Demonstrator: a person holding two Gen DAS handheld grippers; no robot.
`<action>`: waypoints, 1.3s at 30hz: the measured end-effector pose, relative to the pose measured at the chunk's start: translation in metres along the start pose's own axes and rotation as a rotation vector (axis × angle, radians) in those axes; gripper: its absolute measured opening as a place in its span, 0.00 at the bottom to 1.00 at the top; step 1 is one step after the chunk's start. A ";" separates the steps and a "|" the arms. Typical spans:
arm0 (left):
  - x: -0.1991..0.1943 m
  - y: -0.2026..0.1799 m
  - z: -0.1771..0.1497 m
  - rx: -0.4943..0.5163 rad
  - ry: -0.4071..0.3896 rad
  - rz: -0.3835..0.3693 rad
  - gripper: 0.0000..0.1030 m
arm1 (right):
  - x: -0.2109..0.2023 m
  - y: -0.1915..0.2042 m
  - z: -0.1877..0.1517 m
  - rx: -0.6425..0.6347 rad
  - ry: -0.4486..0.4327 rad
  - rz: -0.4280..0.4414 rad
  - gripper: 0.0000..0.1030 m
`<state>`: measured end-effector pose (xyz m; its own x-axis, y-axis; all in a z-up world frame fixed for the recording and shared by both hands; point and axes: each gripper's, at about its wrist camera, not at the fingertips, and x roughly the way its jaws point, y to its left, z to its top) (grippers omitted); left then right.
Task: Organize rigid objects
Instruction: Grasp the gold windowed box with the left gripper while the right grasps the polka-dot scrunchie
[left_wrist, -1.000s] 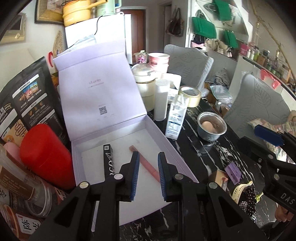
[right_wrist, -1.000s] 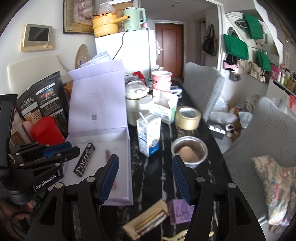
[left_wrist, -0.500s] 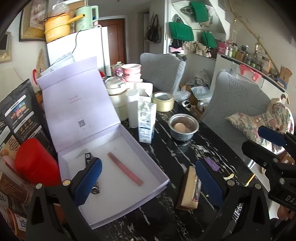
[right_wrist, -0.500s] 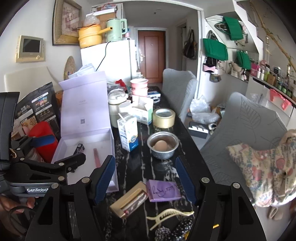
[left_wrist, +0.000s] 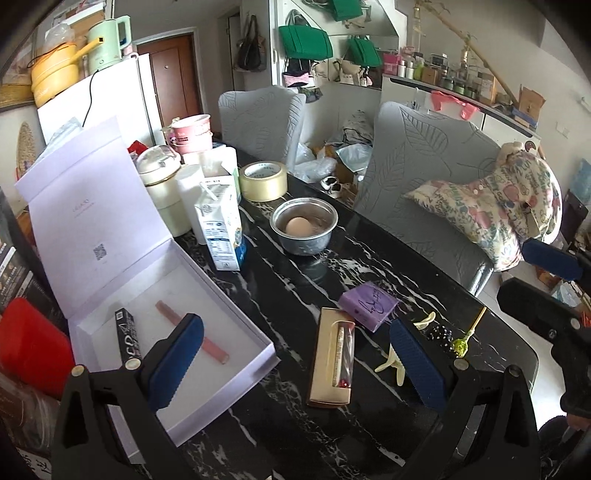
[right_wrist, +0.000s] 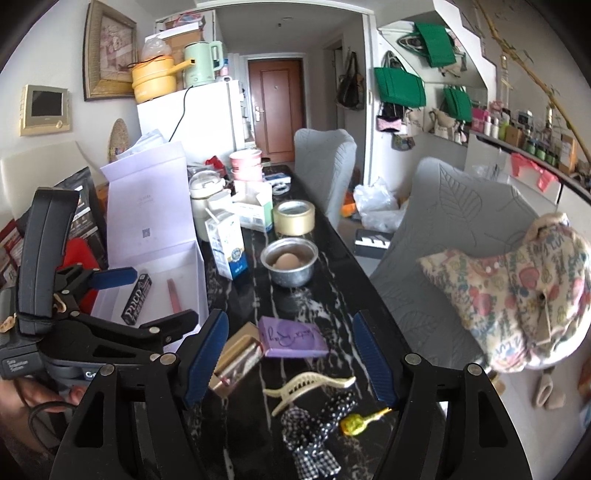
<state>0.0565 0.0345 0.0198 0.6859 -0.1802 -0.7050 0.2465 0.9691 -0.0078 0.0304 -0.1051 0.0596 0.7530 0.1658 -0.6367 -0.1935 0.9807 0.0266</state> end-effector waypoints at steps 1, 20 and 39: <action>0.003 -0.001 -0.001 -0.001 0.005 -0.005 1.00 | 0.000 -0.003 -0.003 0.007 0.004 -0.004 0.68; 0.061 -0.026 -0.018 0.069 0.150 -0.026 1.00 | 0.017 -0.031 -0.051 0.093 0.086 -0.073 0.68; 0.113 -0.038 -0.043 0.141 0.257 -0.020 0.81 | 0.061 -0.043 -0.099 0.163 0.203 -0.014 0.50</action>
<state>0.0952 -0.0159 -0.0895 0.4886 -0.1335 -0.8622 0.3636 0.9295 0.0622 0.0221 -0.1473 -0.0569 0.6097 0.1443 -0.7794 -0.0676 0.9892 0.1303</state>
